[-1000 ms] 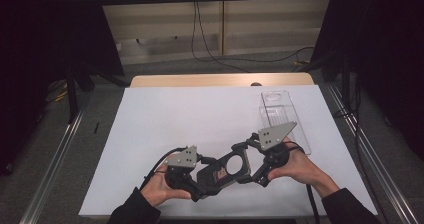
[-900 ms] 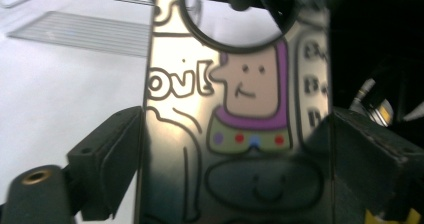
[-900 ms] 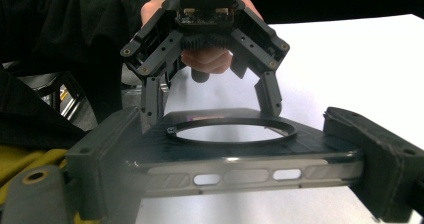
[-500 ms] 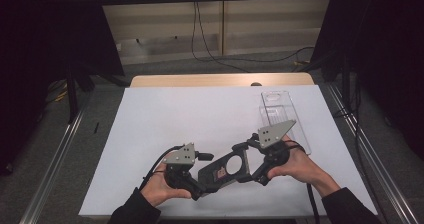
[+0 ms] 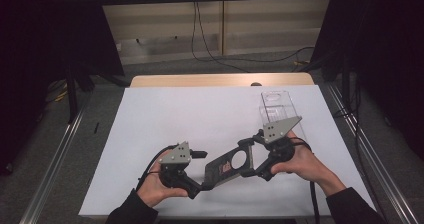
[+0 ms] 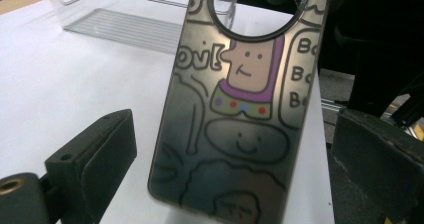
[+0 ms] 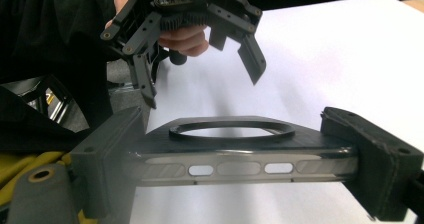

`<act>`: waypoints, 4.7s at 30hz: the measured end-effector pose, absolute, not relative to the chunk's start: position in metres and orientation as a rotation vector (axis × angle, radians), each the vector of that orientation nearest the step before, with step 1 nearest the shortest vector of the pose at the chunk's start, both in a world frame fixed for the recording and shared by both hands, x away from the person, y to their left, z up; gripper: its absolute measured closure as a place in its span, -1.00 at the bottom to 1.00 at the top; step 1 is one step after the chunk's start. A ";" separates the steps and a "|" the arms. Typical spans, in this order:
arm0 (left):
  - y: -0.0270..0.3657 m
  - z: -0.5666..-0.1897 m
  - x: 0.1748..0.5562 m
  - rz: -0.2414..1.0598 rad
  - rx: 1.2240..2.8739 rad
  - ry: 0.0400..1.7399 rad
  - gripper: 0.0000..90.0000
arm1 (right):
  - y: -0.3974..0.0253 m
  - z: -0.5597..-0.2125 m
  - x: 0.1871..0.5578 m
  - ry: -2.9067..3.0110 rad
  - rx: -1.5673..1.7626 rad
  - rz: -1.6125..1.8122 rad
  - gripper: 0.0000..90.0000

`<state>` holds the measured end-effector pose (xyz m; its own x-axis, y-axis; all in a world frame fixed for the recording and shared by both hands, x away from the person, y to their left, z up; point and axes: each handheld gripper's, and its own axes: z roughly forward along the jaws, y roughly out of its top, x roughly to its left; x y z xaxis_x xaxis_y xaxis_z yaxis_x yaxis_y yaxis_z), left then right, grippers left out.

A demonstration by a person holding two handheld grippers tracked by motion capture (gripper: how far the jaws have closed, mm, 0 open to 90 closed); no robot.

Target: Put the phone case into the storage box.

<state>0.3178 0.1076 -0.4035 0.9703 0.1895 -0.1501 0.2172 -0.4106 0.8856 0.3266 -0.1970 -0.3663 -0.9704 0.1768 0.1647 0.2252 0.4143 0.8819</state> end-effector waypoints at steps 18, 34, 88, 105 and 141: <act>0.144 -0.408 0.316 0.188 1.935 0.496 -0.94 | -0.208 -0.361 0.334 -2.619 -0.564 -1.682 -0.74; 0.185 -0.417 0.308 0.399 1.821 0.747 -0.95 | -0.220 -0.357 0.337 -2.613 -0.720 -1.723 -0.73; 0.235 -0.432 0.291 0.643 1.594 0.893 -0.97 | -0.295 -0.302 0.365 -2.632 -1.283 -1.814 -0.73; 0.235 -0.432 0.292 0.647 1.607 0.890 -0.96 | -0.315 -0.294 0.377 -2.623 -1.608 -1.776 -0.73; 0.235 -0.432 0.291 0.640 1.601 0.892 -0.96 | -0.308 -0.310 0.410 -2.597 -2.103 -1.579 -0.73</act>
